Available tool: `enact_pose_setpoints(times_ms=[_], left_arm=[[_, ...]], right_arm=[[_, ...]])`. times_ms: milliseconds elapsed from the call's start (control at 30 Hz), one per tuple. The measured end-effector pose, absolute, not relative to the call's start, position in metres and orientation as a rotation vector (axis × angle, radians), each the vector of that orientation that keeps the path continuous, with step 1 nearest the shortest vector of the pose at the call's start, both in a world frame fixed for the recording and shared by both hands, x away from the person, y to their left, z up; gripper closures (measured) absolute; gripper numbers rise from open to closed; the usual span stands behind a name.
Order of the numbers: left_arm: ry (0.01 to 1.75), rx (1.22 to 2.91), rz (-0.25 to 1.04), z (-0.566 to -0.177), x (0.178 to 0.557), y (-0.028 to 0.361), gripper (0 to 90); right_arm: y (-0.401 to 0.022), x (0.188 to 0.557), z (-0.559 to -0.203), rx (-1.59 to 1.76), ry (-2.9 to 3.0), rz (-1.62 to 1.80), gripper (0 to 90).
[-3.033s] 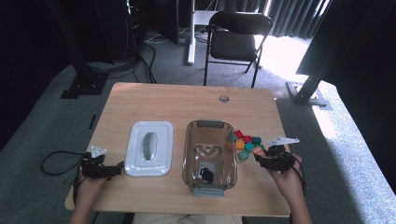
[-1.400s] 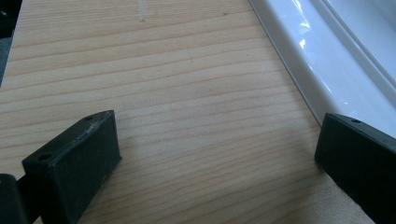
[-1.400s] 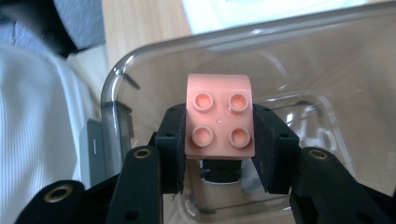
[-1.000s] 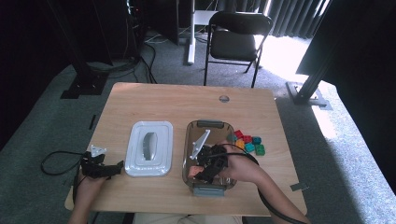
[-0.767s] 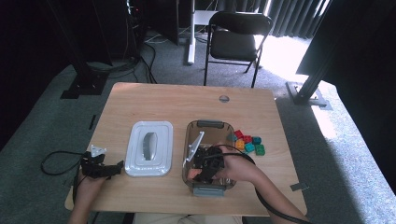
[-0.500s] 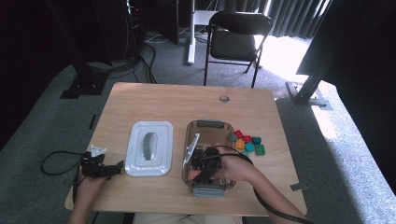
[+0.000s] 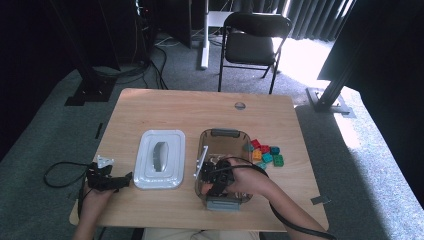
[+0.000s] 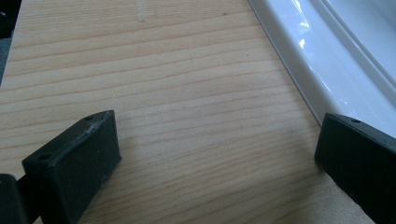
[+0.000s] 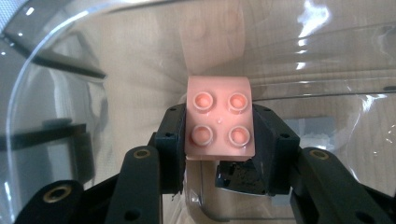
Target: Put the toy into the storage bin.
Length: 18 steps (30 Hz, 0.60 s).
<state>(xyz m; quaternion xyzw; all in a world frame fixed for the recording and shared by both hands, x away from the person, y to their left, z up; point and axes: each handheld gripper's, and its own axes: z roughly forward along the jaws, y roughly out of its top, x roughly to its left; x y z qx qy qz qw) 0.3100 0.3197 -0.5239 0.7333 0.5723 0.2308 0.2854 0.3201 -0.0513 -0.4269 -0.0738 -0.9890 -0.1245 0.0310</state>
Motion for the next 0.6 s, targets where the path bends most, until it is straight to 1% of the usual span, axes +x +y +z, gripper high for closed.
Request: enact_pose_setpoints(times_ms=[233,600], left_arm=[[1.528,1.961,0.618,-0.5239,0.3100,0.3198,0.5],[1.528,1.965,0.615,-0.5237,0.3099,0.3200,0.5]], right_arm=[[-0.0491,0.3209,-0.4288,-0.245,-3.036,-0.380,57.6],[-0.0538,0.3212,-0.4221,-0.278,-3.034,-0.397,51.9]])
